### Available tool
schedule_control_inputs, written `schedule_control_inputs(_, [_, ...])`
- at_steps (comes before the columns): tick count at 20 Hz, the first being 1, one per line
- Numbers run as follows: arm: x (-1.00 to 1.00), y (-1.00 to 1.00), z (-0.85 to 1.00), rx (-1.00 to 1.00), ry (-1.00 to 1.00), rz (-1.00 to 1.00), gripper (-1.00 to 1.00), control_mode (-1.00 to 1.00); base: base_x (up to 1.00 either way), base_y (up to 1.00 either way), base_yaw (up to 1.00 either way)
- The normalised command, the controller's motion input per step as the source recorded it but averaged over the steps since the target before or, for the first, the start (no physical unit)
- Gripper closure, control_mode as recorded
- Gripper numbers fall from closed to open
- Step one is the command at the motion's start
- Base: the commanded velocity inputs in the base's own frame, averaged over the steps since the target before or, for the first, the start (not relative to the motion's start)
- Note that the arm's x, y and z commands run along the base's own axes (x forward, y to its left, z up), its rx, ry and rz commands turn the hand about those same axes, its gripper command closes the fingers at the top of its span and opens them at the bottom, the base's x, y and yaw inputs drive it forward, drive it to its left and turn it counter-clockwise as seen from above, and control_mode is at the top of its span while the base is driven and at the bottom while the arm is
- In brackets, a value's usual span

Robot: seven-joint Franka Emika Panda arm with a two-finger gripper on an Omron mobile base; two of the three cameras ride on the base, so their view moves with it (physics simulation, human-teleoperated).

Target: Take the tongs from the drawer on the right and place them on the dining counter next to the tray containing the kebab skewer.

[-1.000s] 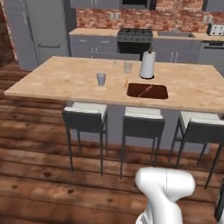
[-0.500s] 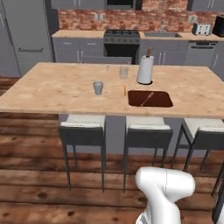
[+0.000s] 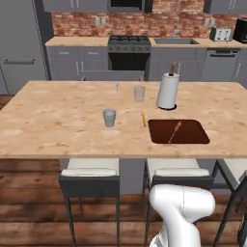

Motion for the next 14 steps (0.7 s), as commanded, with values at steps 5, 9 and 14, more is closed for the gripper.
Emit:
schedule_control_inputs(5, [0.00, 0.00, 0.00, 0.00, 0.00, 0.00, 1.00, 1.00, 1.00, 0.18, -0.25])
schedule_control_inputs(9, [0.00, 0.00, 0.00, 0.00, 0.00, 0.00, 1.00, 1.00, 0.98, 0.02, -0.22])
schedule_control_inputs(14, [0.00, 0.00, 0.00, 0.00, 0.00, 0.00, 1.00, 1.00, 0.63, -0.05, -0.06])
